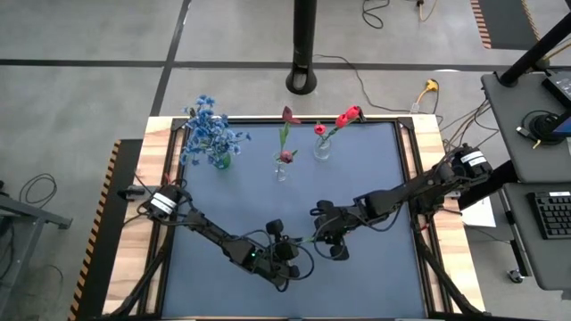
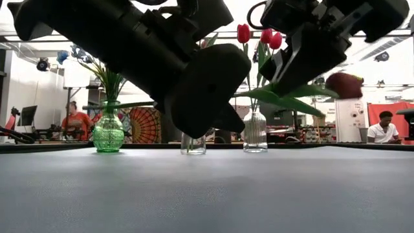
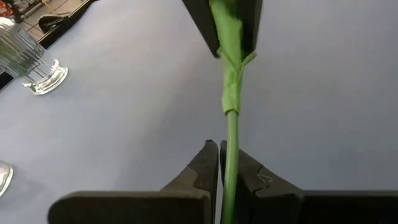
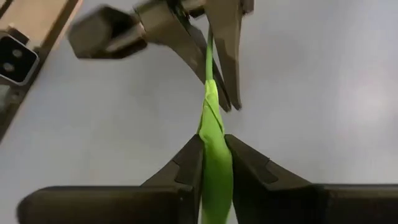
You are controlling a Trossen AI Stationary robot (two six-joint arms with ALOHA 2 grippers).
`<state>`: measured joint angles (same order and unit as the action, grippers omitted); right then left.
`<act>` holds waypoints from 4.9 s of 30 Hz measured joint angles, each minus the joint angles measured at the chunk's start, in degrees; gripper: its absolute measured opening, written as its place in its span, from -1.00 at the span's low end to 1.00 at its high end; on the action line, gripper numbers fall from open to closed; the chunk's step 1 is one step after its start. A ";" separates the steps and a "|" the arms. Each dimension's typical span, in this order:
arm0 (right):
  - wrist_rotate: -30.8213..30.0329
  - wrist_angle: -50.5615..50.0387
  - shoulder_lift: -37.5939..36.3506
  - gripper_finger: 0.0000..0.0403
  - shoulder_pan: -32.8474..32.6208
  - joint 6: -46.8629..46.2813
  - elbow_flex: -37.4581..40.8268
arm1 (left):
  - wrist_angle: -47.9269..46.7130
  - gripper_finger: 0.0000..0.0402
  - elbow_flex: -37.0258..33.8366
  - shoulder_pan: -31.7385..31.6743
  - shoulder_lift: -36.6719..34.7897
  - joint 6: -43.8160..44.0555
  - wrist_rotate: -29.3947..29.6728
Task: Sort flowers into vase by color
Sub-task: Put the dark red tulip into the bottom transparent vase
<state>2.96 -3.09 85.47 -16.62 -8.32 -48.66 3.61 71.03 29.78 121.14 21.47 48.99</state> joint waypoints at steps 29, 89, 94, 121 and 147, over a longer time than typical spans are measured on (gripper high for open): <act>-21.14 -27.96 -28.41 -0.26 -3.52 4.08 -12.28 | 30.06 -1.00 -11.90 0.83 -7.74 -17.77 7.25; -16.50 42.71 9.60 -0.05 1.94 24.83 -17.65 | 84.99 -1.00 -42.63 -12.15 -28.39 -43.32 -25.55; -16.56 42.00 10.34 -0.40 2.03 24.82 -18.67 | 84.99 -1.00 -42.67 -12.09 -28.39 -43.23 -25.57; -16.49 14.63 -0.76 -0.93 2.01 15.41 -19.69 | 70.99 -0.04 -42.71 -11.94 -28.44 -31.25 -20.36; -19.32 -27.27 -7.40 -0.94 4.14 3.34 -41.61 | 34.45 0.14 -42.74 -11.38 -28.46 -6.99 -21.20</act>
<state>-16.36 -30.37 78.07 -12.48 -4.98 -90.27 38.06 28.29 18.40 92.68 14.49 27.79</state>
